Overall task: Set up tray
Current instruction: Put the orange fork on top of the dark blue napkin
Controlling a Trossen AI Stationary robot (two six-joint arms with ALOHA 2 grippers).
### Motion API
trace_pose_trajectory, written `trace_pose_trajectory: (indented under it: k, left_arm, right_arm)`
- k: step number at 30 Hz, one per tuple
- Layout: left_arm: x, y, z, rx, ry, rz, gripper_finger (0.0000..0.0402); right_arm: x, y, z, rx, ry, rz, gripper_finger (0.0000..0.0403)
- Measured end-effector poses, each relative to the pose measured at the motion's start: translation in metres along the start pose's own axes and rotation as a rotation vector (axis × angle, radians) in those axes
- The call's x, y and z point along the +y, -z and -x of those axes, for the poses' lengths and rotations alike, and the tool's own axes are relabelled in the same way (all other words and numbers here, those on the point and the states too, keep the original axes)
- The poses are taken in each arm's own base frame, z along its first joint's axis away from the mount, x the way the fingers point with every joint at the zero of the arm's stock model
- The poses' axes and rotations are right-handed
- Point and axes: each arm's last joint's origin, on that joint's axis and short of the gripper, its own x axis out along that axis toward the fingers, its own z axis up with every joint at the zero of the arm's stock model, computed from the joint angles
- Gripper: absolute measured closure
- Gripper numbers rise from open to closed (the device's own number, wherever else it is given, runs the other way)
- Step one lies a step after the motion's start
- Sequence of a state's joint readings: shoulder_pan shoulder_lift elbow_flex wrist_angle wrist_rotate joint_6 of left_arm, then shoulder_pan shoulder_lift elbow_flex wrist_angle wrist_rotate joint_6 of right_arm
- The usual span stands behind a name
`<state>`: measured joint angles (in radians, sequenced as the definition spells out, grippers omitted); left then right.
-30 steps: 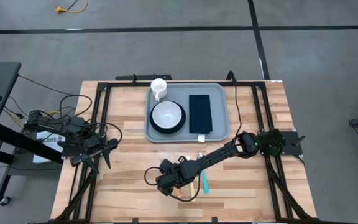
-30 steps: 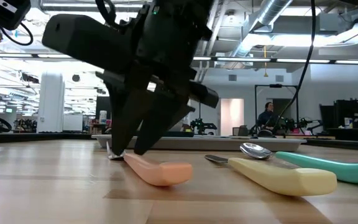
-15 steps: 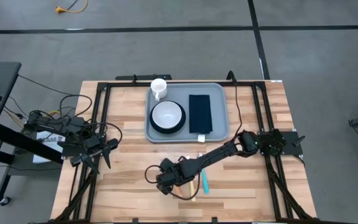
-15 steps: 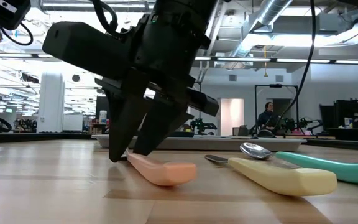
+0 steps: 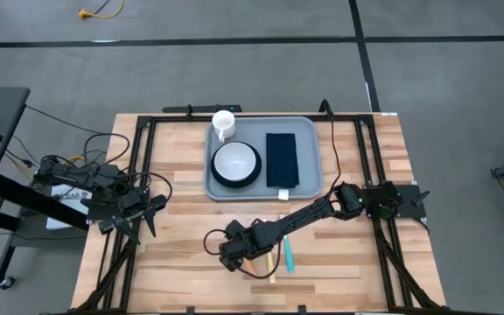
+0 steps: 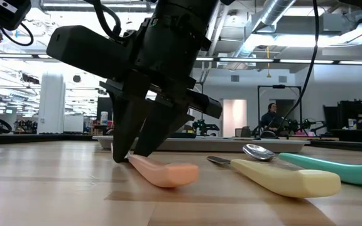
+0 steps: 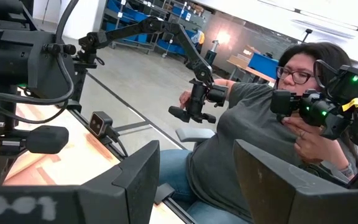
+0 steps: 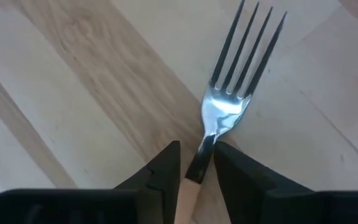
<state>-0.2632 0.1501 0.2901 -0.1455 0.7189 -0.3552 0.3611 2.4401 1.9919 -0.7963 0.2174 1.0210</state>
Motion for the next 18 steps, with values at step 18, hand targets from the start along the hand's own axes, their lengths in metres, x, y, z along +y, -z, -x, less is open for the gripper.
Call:
trace_pose_trajectory:
  k: [18]
  left_arm:
    - [0.0000, 0.0000, 0.0000, -0.001, 0.000, -0.001, 0.0209]
  right_arm:
    - [0.0011, -0.0025, -0.0015, -0.009, -0.023, -0.021, 0.0397]
